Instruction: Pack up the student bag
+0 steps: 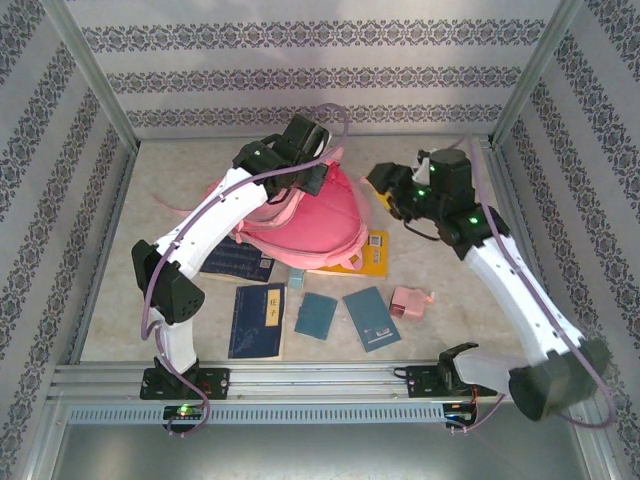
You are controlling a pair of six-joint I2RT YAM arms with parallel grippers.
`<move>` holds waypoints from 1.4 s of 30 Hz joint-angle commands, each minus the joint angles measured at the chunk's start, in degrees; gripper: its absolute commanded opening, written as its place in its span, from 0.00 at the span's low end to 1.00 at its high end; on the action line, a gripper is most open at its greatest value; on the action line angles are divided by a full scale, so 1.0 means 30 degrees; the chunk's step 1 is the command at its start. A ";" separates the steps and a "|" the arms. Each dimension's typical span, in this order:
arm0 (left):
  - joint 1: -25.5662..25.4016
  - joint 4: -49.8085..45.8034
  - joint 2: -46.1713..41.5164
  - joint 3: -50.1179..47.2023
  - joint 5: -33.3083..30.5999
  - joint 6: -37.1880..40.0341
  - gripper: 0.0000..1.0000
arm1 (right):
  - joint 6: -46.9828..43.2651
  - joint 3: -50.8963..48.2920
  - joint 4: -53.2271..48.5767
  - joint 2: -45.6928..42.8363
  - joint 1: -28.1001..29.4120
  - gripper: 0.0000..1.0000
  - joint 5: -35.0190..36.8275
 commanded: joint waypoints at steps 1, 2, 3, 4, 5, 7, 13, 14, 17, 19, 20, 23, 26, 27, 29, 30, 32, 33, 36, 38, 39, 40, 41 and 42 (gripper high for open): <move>0.0213 0.0886 -0.0683 0.0511 -0.0628 -0.0672 0.00 | -0.5735 -0.0455 -0.7832 -0.0754 0.0045 0.57 0.3076; 0.0214 0.1145 -0.0846 0.0252 -0.0619 -0.0747 0.00 | -0.6480 -0.0511 -0.9381 -0.0762 0.0168 0.57 0.4182; 0.0216 0.1359 -0.1031 -0.0022 -0.0578 -0.0804 0.00 | -0.7120 -0.0648 -1.0945 -0.0739 0.0374 0.58 0.5327; 0.0211 0.1432 -0.1094 -0.0173 -0.0521 -0.0880 0.00 | -0.7495 -0.1004 -1.2103 -0.0714 0.0571 0.59 0.6562; 0.0196 0.1426 -0.1102 -0.0228 -0.0423 -0.0951 0.00 | -0.7484 -0.1363 -1.2955 -0.0714 0.0795 0.60 0.7832; 0.0218 0.1290 -0.1110 -0.0356 -0.0164 -0.1140 0.00 | -0.7217 -0.2291 -1.4325 -0.0560 0.1110 0.62 0.9760; 0.0244 0.1430 -0.1292 -0.0886 0.0622 -0.1429 0.00 | -0.5697 -0.5077 -1.4614 0.0027 0.1834 0.96 0.9663; 0.0255 0.1498 -0.1356 -0.1018 0.0774 -0.1478 0.00 | -0.5347 -0.5444 -1.4362 -0.0050 0.1914 0.98 0.9360; 0.0336 0.1717 -0.1505 -0.1467 0.1349 -0.1661 0.00 | -0.4778 -0.6709 -1.2642 -0.0239 0.2062 0.98 0.8213; 0.0336 0.1673 -0.1582 -0.1654 0.1484 -0.1716 0.00 | -0.4295 -0.7217 -1.2236 0.0107 0.2117 0.98 0.8246; 0.0354 0.1686 -0.1651 -0.1768 0.1488 -0.1722 0.00 | -0.4044 -0.7398 -1.2067 0.0251 0.2164 0.98 0.8192; 0.0393 0.1898 -0.1993 -0.2269 0.1689 -0.1750 0.00 | -0.2985 -0.8133 -1.1012 0.0366 0.2141 0.98 0.7808; 0.0480 0.1931 -0.2238 -0.2650 0.1915 -0.1707 0.00 | -0.2384 -0.8957 -0.9106 -0.0170 0.2153 0.98 0.6889; 0.0482 0.1962 -0.2338 -0.2791 0.1957 -0.1724 0.00 | -0.2210 -0.9123 -0.8783 -0.0344 0.2167 0.98 0.6861; 0.0508 0.2025 -0.2528 -0.3050 0.2019 -0.1705 0.00 | -0.2141 -0.9327 -0.8377 -0.0528 0.2138 0.98 0.6864; 0.0511 0.2062 -0.2636 -0.3151 0.2001 -0.1719 0.00 | -0.2121 -0.9414 -0.8254 -0.0567 0.2117 0.98 0.6864; 0.0541 0.2086 -0.2755 -0.3319 0.2041 -0.1700 0.00 | -0.2140 -0.9602 -0.7987 -0.0452 0.2009 0.98 0.6613; 0.0541 0.2097 -0.2797 -0.3360 0.2048 -0.1748 0.00 | -0.2195 -0.9668 -0.7900 -0.0370 0.1966 0.98 0.6514; 0.0542 0.2107 -0.2856 -0.3392 0.2136 -0.1826 0.00 | -0.2409 -0.9683 -0.7836 -0.0084 0.1934 0.98 0.6461; 0.0540 0.2114 -0.2860 -0.3424 0.2206 -0.1890 0.00 | -0.2526 -0.9713 -0.7726 0.0072 0.1942 0.98 0.6414; 0.0542 0.2118 -0.2860 -0.3445 0.2235 -0.1914 0.00 | -0.2573 -0.9698 -0.7738 0.0182 0.1934 0.98 0.6348; 0.0550 0.2112 -0.2882 -0.3427 0.2250 -0.1934 0.00 | -0.2652 -0.9630 -0.7739 0.0317 0.1949 0.98 0.6279; 0.0567 0.2122 -0.2889 -0.3451 0.2288 -0.1948 0.00 | -0.2721 -0.9518 -0.7744 0.0397 0.1984 0.98 0.6250; 0.0543 0.2110 -0.2911 -0.3451 0.2275 -0.1957 0.00 | -0.2766 -0.9411 -0.7826 0.0377 0.2019 0.98 0.6276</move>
